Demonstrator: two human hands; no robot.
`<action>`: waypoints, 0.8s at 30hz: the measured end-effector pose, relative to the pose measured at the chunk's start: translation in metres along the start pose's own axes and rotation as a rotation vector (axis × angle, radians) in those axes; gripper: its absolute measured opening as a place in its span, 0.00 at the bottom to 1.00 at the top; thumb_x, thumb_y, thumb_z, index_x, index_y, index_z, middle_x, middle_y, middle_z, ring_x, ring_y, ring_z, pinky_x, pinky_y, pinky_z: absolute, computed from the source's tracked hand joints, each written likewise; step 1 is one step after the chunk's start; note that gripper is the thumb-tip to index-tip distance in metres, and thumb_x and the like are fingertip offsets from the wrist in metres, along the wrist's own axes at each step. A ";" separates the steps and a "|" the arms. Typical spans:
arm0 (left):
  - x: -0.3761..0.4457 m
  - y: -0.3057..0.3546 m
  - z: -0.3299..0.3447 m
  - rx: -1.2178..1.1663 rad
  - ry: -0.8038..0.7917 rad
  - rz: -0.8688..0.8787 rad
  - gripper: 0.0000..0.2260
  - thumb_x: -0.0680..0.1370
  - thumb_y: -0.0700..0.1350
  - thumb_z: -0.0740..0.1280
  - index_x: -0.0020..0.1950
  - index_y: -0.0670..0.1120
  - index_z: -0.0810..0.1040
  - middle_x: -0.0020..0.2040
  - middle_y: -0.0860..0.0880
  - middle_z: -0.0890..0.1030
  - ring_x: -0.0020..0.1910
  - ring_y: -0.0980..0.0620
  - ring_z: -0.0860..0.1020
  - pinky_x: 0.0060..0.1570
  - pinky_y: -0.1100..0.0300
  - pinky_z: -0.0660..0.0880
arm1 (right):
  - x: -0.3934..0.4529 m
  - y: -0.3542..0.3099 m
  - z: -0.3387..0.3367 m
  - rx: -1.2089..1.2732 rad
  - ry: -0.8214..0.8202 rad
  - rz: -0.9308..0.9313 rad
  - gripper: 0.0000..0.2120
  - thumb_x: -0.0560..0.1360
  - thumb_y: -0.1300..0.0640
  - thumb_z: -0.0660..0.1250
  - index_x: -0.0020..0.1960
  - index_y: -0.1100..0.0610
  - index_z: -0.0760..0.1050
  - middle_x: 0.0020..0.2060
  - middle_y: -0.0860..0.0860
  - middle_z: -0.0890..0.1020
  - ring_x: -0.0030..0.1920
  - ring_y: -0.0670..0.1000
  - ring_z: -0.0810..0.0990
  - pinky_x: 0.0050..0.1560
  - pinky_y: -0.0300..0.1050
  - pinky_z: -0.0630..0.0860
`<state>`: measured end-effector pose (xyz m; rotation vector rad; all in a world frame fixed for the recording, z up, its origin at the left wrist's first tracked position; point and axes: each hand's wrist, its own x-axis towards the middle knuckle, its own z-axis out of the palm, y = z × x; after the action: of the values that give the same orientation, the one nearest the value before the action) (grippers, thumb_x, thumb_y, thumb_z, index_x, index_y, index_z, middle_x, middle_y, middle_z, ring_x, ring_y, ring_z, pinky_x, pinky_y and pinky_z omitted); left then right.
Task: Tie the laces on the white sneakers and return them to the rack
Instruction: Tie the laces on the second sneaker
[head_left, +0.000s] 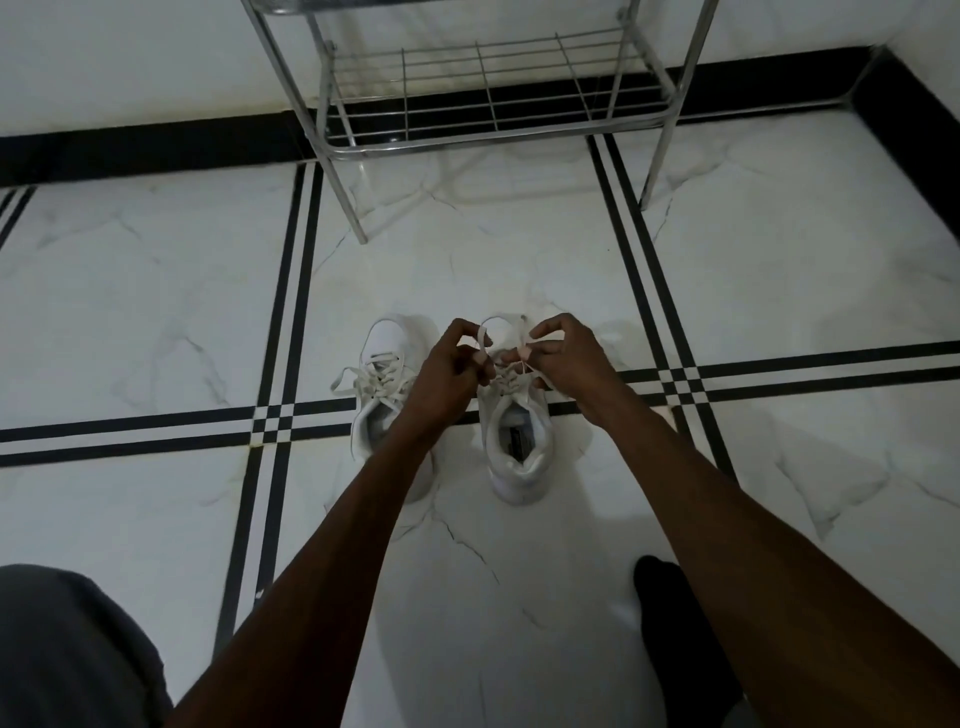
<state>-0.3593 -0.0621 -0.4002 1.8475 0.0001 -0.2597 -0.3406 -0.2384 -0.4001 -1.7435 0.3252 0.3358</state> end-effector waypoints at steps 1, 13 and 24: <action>0.001 -0.001 0.000 -0.002 0.006 -0.009 0.06 0.82 0.35 0.60 0.55 0.45 0.70 0.39 0.42 0.81 0.37 0.51 0.78 0.44 0.53 0.77 | 0.001 0.000 0.001 -0.016 0.012 -0.002 0.13 0.73 0.60 0.74 0.55 0.59 0.76 0.45 0.55 0.86 0.45 0.51 0.86 0.37 0.42 0.82; 0.007 -0.004 0.010 0.157 0.083 -0.002 0.24 0.77 0.34 0.66 0.69 0.43 0.62 0.44 0.44 0.86 0.44 0.44 0.84 0.50 0.43 0.81 | -0.001 0.001 0.000 -0.072 -0.269 -0.126 0.09 0.74 0.53 0.74 0.50 0.56 0.86 0.44 0.55 0.88 0.50 0.56 0.86 0.58 0.50 0.81; 0.006 -0.016 0.004 -0.117 0.102 -0.161 0.20 0.81 0.40 0.68 0.71 0.46 0.67 0.49 0.45 0.86 0.47 0.51 0.84 0.40 0.61 0.79 | -0.003 0.001 0.009 0.093 -0.146 -0.007 0.06 0.76 0.56 0.72 0.51 0.55 0.86 0.47 0.58 0.87 0.43 0.49 0.83 0.50 0.47 0.82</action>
<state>-0.3558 -0.0621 -0.4176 1.7441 0.2307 -0.2711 -0.3444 -0.2296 -0.4011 -1.6188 0.2253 0.4337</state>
